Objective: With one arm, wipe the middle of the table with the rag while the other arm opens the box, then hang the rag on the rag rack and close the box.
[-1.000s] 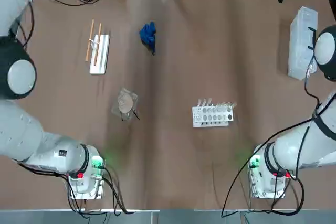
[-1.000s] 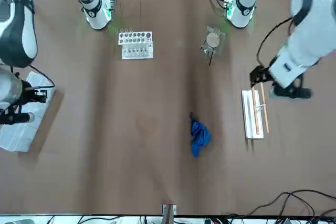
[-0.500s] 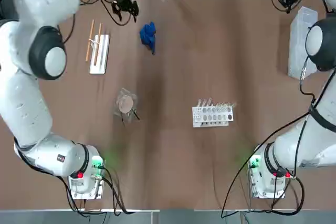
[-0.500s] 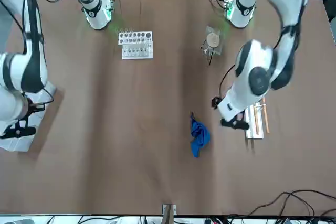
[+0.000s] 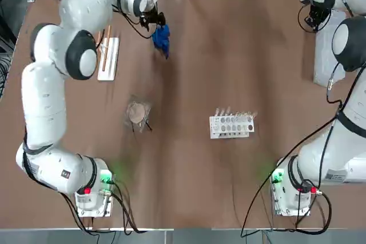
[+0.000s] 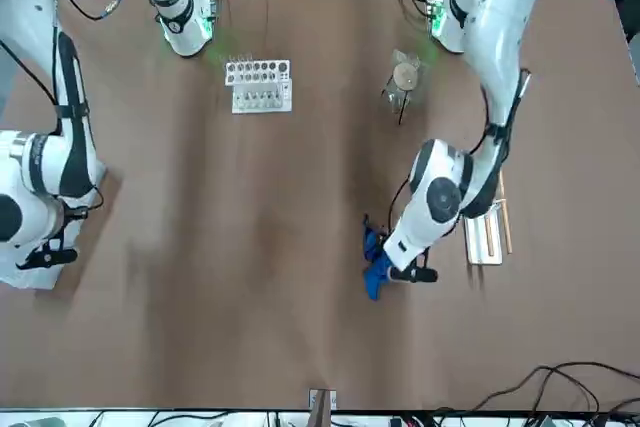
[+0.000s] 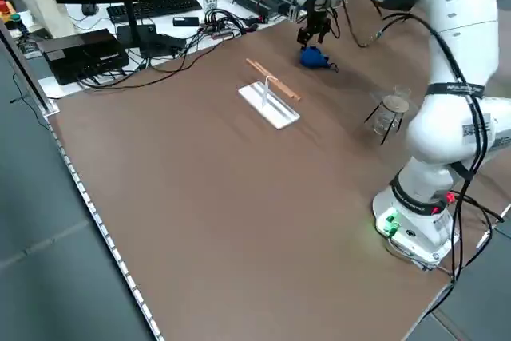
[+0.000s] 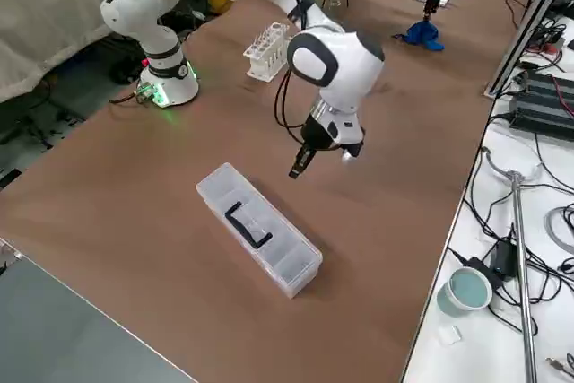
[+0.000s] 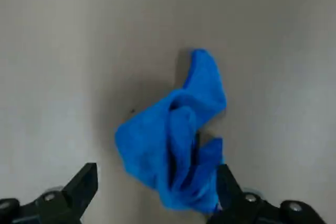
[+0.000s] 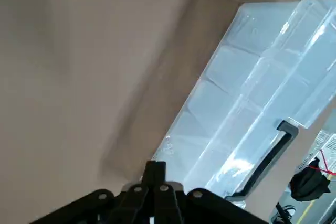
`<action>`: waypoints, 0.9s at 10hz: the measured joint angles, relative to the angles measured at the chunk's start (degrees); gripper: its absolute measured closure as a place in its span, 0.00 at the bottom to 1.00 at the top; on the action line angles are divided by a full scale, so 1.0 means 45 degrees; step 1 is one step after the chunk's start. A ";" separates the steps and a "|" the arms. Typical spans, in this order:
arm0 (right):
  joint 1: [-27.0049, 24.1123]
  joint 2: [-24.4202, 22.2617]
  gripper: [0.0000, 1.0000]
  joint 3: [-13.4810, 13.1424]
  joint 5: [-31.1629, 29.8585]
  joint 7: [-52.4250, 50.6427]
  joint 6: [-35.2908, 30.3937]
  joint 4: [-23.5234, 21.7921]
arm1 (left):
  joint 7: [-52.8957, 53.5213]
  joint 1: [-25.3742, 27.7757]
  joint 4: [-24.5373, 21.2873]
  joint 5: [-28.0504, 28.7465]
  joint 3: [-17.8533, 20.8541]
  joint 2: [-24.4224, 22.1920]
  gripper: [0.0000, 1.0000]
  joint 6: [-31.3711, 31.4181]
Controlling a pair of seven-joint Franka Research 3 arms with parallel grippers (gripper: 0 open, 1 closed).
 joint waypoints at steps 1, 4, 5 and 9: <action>-0.0157 0.0052 0.99 -0.0017 -0.0041 0.0000 0.0893 -0.0480 | -0.0227 -0.0074 0.0272 0.0000 0.0002 0.0430 0.01 0.0638; -0.0811 0.0171 0.99 -0.0054 -0.0588 0.0000 0.2830 -0.1664 | -0.0327 -0.0249 0.0682 0.0000 0.0003 0.1297 0.13 0.1518; -0.0950 0.0171 0.99 -0.0056 -0.0624 -0.0005 0.2889 -0.1828 | -0.0328 -0.0280 0.0715 0.0000 0.0006 0.1302 0.29 0.1513; -0.1329 0.0108 0.99 -0.0069 -0.1246 -0.0076 0.2849 -0.2004 | -0.0353 -0.0297 0.0741 0.0000 0.0019 0.1303 0.89 0.1504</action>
